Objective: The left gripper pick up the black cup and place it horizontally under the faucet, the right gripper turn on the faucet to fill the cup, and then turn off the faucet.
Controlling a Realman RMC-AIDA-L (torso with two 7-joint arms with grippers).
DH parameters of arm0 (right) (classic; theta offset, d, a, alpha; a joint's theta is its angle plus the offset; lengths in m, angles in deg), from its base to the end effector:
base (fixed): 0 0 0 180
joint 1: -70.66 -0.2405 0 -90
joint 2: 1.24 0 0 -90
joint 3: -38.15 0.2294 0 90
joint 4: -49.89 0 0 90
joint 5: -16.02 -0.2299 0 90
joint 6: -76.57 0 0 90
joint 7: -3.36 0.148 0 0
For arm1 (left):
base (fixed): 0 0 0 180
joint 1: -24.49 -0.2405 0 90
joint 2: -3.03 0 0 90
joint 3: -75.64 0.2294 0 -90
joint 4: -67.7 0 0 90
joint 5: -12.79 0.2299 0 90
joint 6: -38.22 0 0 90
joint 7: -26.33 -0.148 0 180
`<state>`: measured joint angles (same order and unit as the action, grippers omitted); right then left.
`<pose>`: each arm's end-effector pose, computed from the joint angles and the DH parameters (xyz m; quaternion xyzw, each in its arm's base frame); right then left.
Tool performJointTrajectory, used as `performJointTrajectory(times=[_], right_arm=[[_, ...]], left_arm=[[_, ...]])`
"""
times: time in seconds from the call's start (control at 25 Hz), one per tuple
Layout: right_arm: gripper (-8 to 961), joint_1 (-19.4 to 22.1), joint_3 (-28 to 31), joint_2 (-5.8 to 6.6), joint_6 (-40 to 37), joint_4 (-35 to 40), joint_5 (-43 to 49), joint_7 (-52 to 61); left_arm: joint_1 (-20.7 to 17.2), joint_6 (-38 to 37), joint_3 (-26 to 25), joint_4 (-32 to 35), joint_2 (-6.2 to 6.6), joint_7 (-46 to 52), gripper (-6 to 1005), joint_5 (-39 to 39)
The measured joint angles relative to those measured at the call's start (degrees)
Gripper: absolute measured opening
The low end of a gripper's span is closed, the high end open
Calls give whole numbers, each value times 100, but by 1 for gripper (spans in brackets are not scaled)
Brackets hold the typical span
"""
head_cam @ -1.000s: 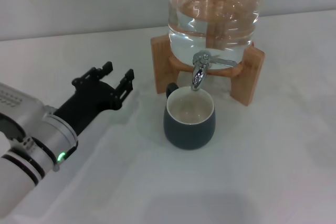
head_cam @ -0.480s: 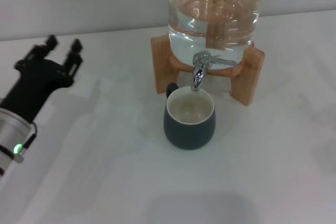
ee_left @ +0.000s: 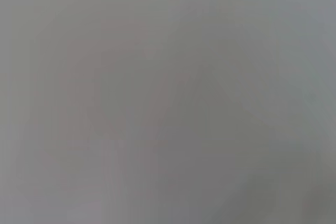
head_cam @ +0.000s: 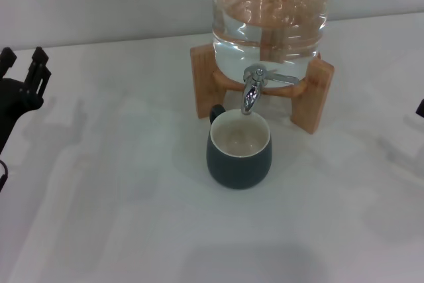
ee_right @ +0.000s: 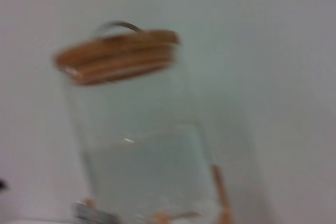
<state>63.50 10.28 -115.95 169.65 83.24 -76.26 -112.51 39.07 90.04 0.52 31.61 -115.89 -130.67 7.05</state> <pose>0.3652 0.2372 0.1077 -0.7926 0.2612 0.3647 0.4130 -0.2583 0.3527 -0.0168 -0.7257 -0.2478 -0.3819 0.5158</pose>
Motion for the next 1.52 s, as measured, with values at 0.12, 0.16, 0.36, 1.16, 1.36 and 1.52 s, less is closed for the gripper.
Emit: performJointTrajectory(times=[0.12, 0.16, 0.36, 1.16, 1.36, 1.52], right_arm=[[854, -26, -143, -15, 335, -37, -25, 29], [854, -48, -255, -24, 392, -41, -49, 50], [855, -234, -950, -40, 410, -60, -286, 127], [855, -459, -4083, -51, -1154, 661, -1931, 422], [855, -459, -4192, -51, -1251, 767, -2069, 466], [855, -464, -4200, -51, -1366, 823, -2129, 497]], left_arm=[[27, -280, -49, 7, 0, -2, 544, 7], [30, -325, -60, 17, 0, -6, 544, 9], [-4, -358, -171, 51, -6, -21, 544, 11], [-120, -413, -197, 73, -14, 3, 544, 11], [-144, -419, -197, 71, -17, 3, 544, 11], [-151, -419, -195, 69, -17, 3, 544, 11]])
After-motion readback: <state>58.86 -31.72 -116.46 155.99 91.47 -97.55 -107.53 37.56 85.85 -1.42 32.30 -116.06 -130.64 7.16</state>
